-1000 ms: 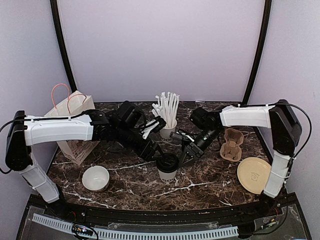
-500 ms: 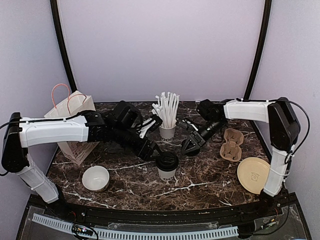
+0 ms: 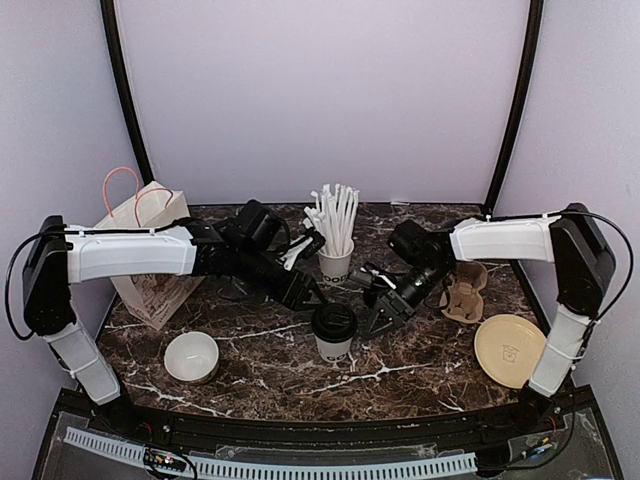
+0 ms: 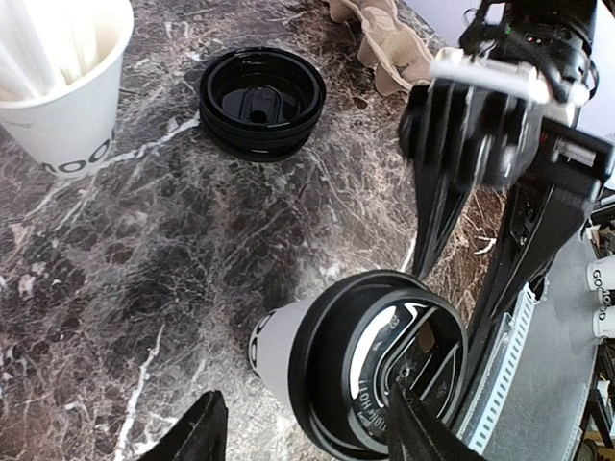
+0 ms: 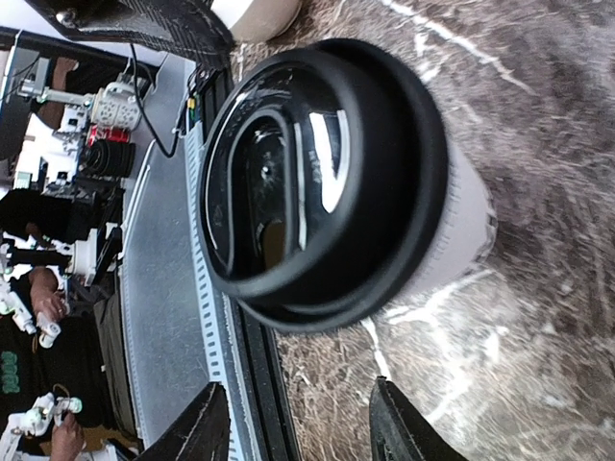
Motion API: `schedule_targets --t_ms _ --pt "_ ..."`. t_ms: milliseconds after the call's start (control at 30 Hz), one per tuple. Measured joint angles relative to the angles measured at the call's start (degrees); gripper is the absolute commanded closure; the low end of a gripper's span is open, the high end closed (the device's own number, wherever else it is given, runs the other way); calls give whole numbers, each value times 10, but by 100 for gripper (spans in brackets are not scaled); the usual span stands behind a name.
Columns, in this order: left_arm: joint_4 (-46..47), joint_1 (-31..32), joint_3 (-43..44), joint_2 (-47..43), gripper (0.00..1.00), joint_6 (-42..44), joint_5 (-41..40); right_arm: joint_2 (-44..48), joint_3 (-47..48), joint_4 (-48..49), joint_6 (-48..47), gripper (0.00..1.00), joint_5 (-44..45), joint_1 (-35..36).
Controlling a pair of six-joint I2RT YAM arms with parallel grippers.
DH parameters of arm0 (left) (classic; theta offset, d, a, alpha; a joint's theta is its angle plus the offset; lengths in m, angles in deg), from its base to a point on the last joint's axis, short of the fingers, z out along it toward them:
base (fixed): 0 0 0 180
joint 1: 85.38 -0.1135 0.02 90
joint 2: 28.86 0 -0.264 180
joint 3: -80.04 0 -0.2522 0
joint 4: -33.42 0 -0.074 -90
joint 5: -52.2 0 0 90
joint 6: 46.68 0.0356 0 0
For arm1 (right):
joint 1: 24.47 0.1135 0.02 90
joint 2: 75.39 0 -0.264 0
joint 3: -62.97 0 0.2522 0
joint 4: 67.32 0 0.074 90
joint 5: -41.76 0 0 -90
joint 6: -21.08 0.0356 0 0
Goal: Pack the takeout coffee
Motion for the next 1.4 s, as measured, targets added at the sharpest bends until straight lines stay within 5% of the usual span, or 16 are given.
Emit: schedule_targets --t_ms 433,867,1133,1400 --pt "19 0 0 23 44 -1 66 -62 65 -7 15 67 -18 15" --pt "25 -5 -12 23 58 -17 41 -78 79 0 40 54 -16 -2" --pt "26 -5 -12 24 63 -30 33 -96 92 -14 65 69 -11 1" --pt "23 -5 -9 27 58 -35 19 -93 104 -33 90 67 11 4"
